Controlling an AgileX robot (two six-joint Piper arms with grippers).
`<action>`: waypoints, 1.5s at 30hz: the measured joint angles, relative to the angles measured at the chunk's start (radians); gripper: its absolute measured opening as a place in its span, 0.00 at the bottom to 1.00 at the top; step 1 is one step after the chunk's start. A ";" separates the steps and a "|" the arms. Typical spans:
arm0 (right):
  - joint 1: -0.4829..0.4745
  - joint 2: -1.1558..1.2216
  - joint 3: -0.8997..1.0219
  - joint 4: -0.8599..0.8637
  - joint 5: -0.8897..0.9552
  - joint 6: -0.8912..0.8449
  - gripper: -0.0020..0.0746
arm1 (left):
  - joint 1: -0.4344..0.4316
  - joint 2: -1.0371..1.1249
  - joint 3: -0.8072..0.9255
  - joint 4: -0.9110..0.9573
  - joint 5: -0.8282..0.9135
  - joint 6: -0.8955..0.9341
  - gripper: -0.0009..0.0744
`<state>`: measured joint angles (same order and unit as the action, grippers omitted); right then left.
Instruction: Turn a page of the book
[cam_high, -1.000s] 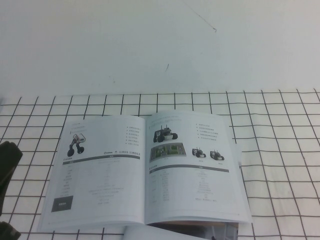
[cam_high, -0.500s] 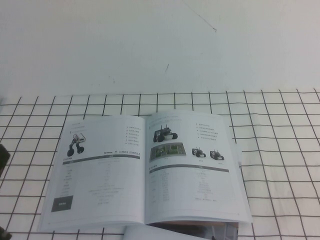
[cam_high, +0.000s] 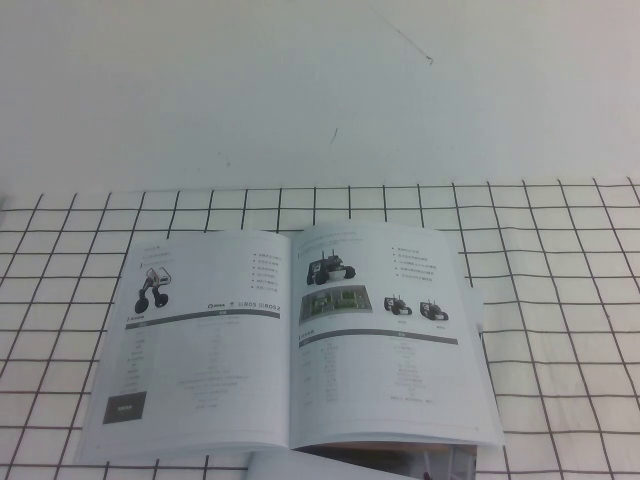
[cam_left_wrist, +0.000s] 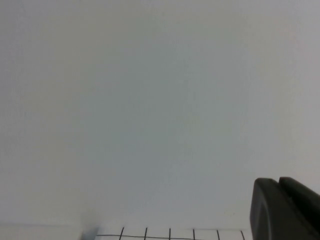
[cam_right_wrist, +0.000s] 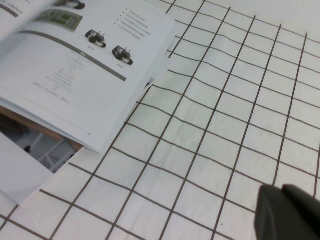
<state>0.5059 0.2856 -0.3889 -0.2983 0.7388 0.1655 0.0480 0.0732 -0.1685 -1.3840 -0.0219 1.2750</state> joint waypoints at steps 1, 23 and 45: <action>0.000 0.000 0.000 0.000 0.000 0.000 0.02 | 0.018 0.000 0.003 0.000 0.010 0.003 0.01; 0.000 0.000 0.000 0.002 0.000 0.000 0.02 | 0.058 -0.045 0.035 1.155 0.366 -1.175 0.01; 0.000 0.000 0.000 0.002 0.001 0.000 0.02 | -0.052 -0.082 0.193 1.287 0.342 -1.275 0.01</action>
<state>0.5059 0.2856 -0.3889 -0.2966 0.7395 0.1655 -0.0040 -0.0087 0.0245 -0.0974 0.3205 0.0000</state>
